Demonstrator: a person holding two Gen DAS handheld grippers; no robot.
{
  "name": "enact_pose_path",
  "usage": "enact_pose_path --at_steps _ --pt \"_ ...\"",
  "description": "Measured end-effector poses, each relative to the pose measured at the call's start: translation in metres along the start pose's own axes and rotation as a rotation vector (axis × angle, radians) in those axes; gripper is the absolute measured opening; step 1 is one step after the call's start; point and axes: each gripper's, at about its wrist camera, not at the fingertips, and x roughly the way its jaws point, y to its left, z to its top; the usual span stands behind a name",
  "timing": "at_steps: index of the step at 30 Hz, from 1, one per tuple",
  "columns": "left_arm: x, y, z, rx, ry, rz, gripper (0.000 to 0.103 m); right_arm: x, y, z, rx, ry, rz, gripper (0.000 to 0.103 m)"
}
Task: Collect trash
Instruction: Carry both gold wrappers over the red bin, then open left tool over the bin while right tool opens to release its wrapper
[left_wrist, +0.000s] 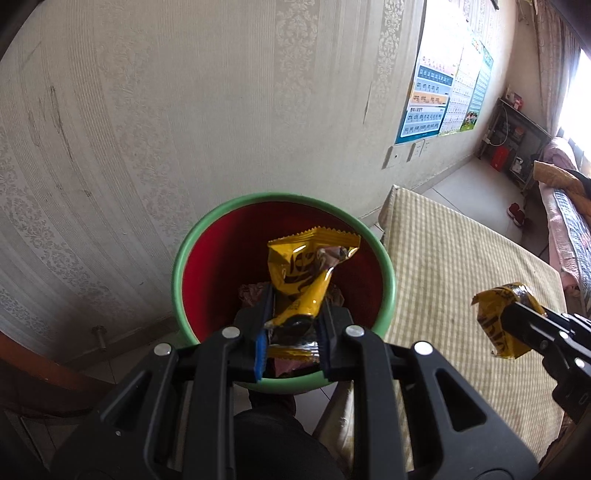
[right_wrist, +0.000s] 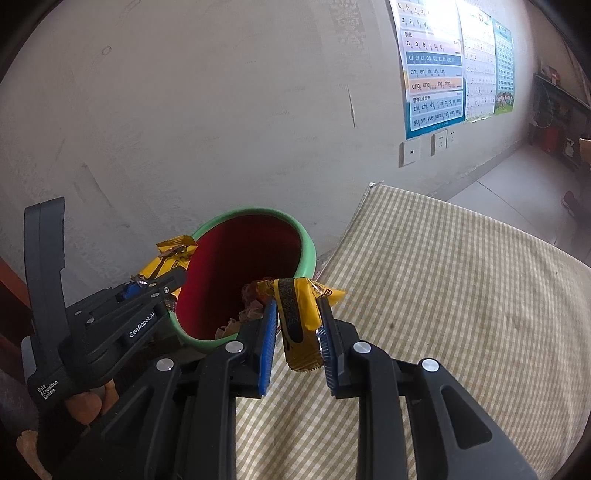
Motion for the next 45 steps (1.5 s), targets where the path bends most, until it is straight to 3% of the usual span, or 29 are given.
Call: enact_pose_path --at_steps 25,45 --pt "0.021 0.023 0.012 -0.022 0.026 0.027 0.02 0.026 0.032 0.023 -0.045 0.009 0.027 0.022" --pt "0.041 0.034 0.02 -0.053 0.047 0.027 0.021 0.047 0.036 0.028 -0.075 0.041 0.019 0.023"
